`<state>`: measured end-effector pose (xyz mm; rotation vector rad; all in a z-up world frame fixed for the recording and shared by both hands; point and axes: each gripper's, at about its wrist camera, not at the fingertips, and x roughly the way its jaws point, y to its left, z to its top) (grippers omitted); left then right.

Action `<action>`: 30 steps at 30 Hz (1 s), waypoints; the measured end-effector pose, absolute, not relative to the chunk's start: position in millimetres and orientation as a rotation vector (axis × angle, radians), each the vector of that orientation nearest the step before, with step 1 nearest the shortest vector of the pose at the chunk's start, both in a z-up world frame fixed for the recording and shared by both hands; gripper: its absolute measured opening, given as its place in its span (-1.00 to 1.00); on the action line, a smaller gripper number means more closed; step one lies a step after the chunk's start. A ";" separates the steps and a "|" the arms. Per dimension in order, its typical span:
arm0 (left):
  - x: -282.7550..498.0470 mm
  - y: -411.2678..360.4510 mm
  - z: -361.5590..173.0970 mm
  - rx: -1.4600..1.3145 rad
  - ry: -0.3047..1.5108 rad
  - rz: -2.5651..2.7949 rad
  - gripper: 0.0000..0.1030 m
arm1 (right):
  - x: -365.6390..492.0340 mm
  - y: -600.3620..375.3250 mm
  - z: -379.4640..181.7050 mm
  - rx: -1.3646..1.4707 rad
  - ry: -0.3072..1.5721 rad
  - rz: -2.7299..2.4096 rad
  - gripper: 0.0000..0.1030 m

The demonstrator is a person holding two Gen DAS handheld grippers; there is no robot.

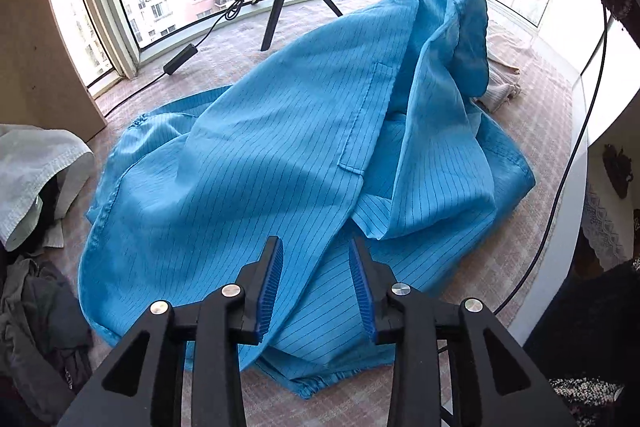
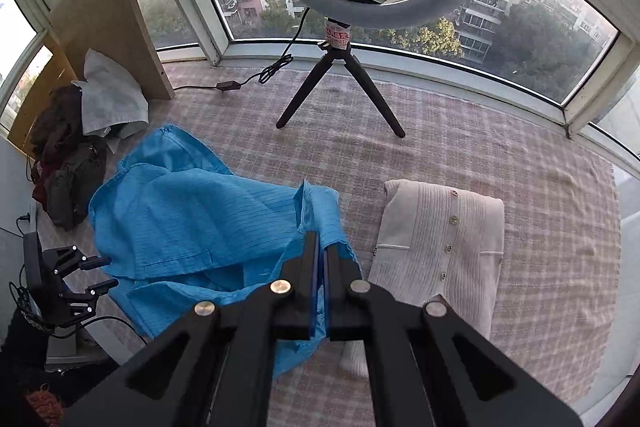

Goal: Fold clothes

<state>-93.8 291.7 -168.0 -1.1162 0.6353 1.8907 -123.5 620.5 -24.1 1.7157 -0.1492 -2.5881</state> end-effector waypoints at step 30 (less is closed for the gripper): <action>-85.5 327.8 -167.2 -1.093 0.603 1.712 -0.14 | -123.4 615.9 -24.6 1.724 -0.131 -2.566 -0.97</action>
